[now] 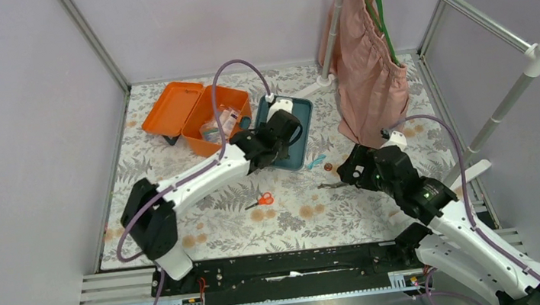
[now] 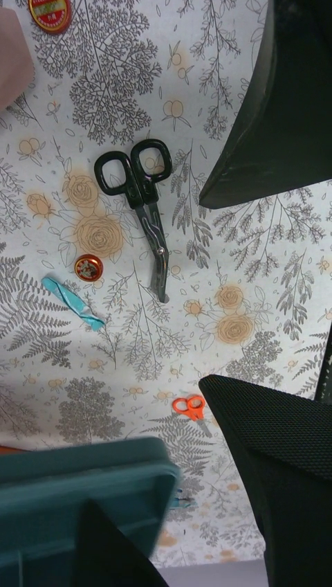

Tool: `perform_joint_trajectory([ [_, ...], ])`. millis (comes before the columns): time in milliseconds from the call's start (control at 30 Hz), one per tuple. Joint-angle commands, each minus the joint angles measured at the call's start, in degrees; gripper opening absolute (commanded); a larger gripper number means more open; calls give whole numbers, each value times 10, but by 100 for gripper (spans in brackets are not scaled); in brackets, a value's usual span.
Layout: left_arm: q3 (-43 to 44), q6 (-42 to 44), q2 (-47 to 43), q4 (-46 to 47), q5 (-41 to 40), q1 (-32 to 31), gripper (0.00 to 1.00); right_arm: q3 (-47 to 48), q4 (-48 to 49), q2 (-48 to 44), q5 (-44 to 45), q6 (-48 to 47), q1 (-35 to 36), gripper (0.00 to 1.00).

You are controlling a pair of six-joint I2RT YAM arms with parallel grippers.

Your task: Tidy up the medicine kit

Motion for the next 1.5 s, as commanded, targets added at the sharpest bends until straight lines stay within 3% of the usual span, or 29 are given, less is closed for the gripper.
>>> perform_joint_trajectory([
  [0,19,50,45,76,37,49,0,-4,-1,-5,-10,14,3,100],
  [433,15,45,169,117,57,64,0,-9,17,21,-30,0,3,100],
  [700,-21,46,172,123,44,78,0,-18,32,26,-41,1,3,100],
  [1100,-58,7,189,150,117,66,0,-15,40,36,-47,3,3,100],
  [1133,-57,6,190,150,122,63,2,-15,41,37,-46,2,3,100],
  [1233,-63,-9,178,158,131,57,35,-17,40,41,-44,8,3,100],
  [1267,-69,-14,170,161,130,58,40,-18,40,43,-41,15,3,100],
  [1333,-68,-17,158,157,119,58,46,-19,36,46,-33,31,3,100],
  [1467,-54,-14,140,134,101,64,49,-23,30,54,-21,56,3,100],
])
